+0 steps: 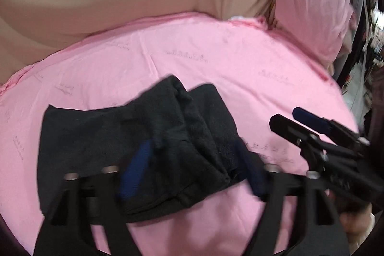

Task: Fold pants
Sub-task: 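Lift the pants end with the left gripper and fold it onto the right-held part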

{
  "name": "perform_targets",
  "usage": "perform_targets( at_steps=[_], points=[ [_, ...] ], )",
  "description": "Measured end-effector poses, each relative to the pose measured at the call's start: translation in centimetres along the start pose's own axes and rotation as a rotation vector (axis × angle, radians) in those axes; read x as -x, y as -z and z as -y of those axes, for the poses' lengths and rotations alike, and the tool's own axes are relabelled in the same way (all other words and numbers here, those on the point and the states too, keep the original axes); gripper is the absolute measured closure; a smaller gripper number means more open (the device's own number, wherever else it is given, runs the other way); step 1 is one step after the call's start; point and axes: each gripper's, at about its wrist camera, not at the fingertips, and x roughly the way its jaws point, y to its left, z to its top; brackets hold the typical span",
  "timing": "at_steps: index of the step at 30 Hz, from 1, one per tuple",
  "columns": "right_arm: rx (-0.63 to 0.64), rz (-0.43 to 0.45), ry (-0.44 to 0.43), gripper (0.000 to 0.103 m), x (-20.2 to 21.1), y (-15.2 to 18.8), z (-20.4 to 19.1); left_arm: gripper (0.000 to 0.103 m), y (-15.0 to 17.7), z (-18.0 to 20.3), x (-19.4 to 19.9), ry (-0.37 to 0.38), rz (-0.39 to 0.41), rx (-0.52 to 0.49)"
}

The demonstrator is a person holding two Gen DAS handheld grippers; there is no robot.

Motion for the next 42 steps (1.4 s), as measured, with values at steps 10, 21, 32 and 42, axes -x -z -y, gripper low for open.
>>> perform_targets(
  at_steps=[10, 21, 32, 42],
  points=[
    [-0.002, -0.227, -0.25, 0.028, -8.8, -1.4, -5.1, 0.015, 1.4, -16.3, 8.3, -0.367, 0.124, 0.261],
    [0.057, -0.105, -0.176, 0.102, -5.5, -3.9, -6.1, 0.014, 4.1, -20.9, 5.4, -0.368, 0.052, 0.329],
    [0.005, -0.17, -0.139, 0.031, -7.5, -4.0, -4.1, 0.012, 3.5, -20.1, 0.7, -0.329, -0.016, 0.295],
    [0.097, -0.119, -0.183, 0.098, -9.1, -6.2, -6.1, 0.011, 2.3, -20.0, -1.2, -0.358, -0.038, 0.27]
  ],
)
